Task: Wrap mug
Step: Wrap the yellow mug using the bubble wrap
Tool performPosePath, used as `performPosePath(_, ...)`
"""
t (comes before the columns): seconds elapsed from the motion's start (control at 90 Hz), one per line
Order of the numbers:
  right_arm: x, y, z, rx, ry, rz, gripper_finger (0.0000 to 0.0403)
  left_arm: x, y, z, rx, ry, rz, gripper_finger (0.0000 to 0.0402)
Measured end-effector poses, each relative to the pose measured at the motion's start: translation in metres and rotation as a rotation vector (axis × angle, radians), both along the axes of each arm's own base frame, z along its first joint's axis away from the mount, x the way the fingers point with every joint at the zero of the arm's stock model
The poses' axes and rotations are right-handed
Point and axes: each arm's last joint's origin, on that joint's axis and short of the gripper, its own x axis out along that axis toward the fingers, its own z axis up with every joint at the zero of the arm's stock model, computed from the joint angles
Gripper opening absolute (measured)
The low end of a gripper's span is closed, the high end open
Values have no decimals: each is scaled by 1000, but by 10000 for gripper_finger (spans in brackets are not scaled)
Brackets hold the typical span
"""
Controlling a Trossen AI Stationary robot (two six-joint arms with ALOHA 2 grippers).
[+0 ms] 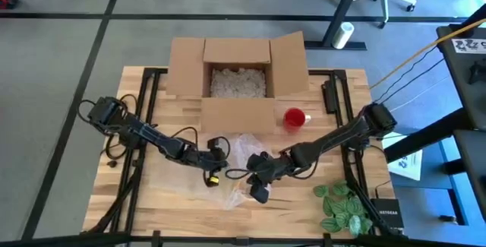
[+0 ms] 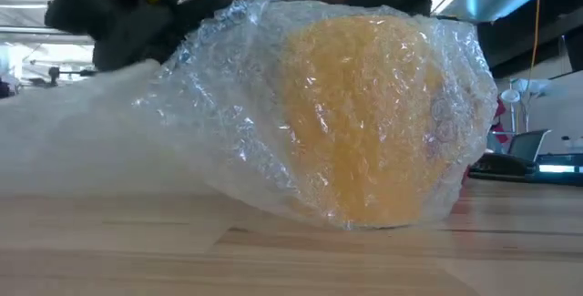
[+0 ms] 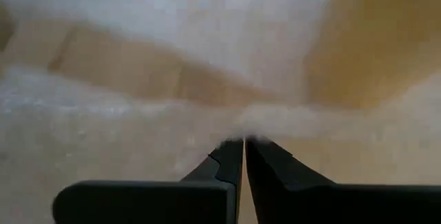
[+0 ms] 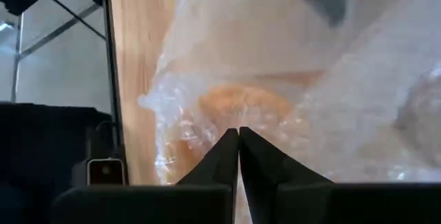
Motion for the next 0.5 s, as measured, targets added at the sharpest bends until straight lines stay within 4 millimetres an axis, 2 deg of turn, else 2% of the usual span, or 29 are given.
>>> performPosePath(0.122,7,4,3,16,50,26,0,-16,7,-17,-38,50,77,0)
performPosePath(0.244,20,8,-2,19,138,54,0,-28,9,-27,-115,23,137,0)
performPosePath(0.5,50,15,-26,3,324,188,0,-43,2,-28,-173,4,129,0)
